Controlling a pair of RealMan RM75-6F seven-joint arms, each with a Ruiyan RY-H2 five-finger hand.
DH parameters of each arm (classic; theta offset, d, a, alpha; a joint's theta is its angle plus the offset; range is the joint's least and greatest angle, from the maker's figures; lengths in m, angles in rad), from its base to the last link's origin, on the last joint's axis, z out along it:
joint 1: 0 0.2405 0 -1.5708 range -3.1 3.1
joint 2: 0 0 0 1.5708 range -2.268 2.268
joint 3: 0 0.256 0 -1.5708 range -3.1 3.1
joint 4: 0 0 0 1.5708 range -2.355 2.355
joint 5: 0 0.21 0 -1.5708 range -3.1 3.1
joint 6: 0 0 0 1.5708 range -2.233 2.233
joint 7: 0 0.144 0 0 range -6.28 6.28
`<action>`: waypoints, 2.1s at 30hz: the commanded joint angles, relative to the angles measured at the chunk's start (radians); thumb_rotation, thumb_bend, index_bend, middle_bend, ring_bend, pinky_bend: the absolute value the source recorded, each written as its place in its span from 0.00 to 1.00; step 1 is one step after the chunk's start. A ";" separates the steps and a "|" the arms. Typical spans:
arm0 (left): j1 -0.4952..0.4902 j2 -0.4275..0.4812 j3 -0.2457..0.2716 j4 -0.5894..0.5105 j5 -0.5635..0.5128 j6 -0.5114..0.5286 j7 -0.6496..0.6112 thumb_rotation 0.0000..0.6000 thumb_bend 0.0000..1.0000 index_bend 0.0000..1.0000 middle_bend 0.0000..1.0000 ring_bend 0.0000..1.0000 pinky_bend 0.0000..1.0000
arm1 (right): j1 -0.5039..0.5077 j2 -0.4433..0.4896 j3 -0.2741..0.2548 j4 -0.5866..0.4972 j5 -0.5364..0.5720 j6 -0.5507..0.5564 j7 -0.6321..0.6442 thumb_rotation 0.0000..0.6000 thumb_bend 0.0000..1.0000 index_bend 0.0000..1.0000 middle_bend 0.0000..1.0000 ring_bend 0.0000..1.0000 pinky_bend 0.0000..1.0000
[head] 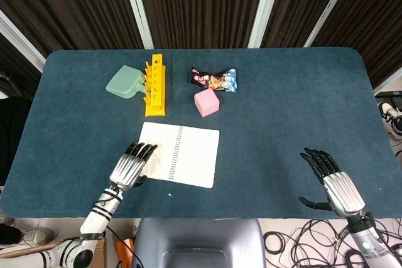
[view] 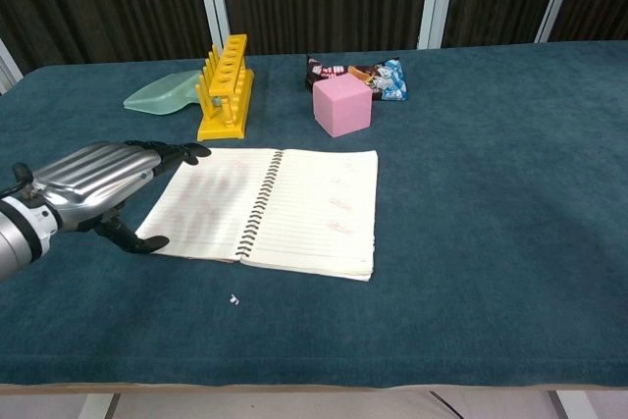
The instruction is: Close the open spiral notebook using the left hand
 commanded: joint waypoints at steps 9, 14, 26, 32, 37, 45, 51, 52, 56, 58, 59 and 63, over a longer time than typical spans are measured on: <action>-0.005 -0.005 0.034 0.015 -0.059 -0.009 0.025 1.00 0.28 0.11 0.15 0.11 0.15 | -0.008 -0.008 -0.005 0.020 -0.001 0.011 0.015 1.00 0.00 0.05 0.03 0.00 0.08; -0.021 -0.025 0.032 0.049 -0.084 -0.025 0.019 1.00 0.28 0.11 0.15 0.11 0.15 | -0.012 -0.008 -0.006 0.024 0.001 0.016 0.020 1.00 0.00 0.05 0.03 0.00 0.08; -0.057 -0.052 0.021 0.103 -0.139 -0.058 0.015 1.00 0.28 0.10 0.14 0.10 0.15 | -0.017 -0.009 -0.007 0.031 0.008 0.017 0.025 1.00 0.00 0.05 0.03 0.00 0.08; -0.072 -0.069 0.018 0.146 -0.170 -0.081 0.002 1.00 0.28 0.10 0.15 0.10 0.15 | -0.021 -0.008 -0.008 0.033 0.009 0.021 0.027 1.00 0.00 0.05 0.03 0.00 0.08; -0.076 -0.071 0.019 0.158 -0.185 -0.085 -0.007 1.00 0.28 0.10 0.14 0.10 0.15 | -0.024 -0.007 -0.008 0.035 0.011 0.023 0.028 1.00 0.00 0.05 0.03 0.00 0.08; -0.088 -0.094 0.013 0.201 -0.155 -0.073 -0.077 1.00 0.27 0.14 0.15 0.12 0.18 | -0.025 -0.007 -0.007 0.038 0.011 0.025 0.032 1.00 0.00 0.05 0.03 0.00 0.08; -0.086 -0.151 0.024 0.315 -0.032 -0.004 -0.261 1.00 0.40 0.28 0.23 0.21 0.24 | -0.026 -0.007 -0.007 0.042 0.011 0.027 0.036 1.00 0.00 0.05 0.03 0.00 0.08; -0.085 -0.159 0.031 0.339 -0.006 0.012 -0.292 1.00 0.42 0.30 0.25 0.23 0.25 | -0.026 -0.007 -0.006 0.042 0.011 0.027 0.037 1.00 0.00 0.05 0.03 0.00 0.08; -0.082 -0.206 0.058 0.453 0.095 0.096 -0.409 1.00 0.43 0.30 0.26 0.25 0.27 | -0.026 -0.007 -0.006 0.042 0.009 0.028 0.041 1.00 0.00 0.05 0.03 0.00 0.08; -0.081 -0.225 0.066 0.500 0.131 0.132 -0.454 1.00 0.43 0.30 0.26 0.25 0.29 | -0.025 -0.007 -0.006 0.041 0.008 0.027 0.040 1.00 0.00 0.05 0.03 0.00 0.08; -0.082 -0.238 0.071 0.529 0.149 0.151 -0.480 1.00 0.42 0.30 0.26 0.26 0.29 | -0.024 -0.007 -0.005 0.041 0.008 0.026 0.040 1.00 0.00 0.05 0.03 0.00 0.08; -0.090 -0.275 0.083 0.615 0.204 0.209 -0.536 1.00 0.46 0.33 0.28 0.33 0.33 | -0.022 -0.006 -0.005 0.038 0.008 0.023 0.040 1.00 0.00 0.05 0.03 0.00 0.08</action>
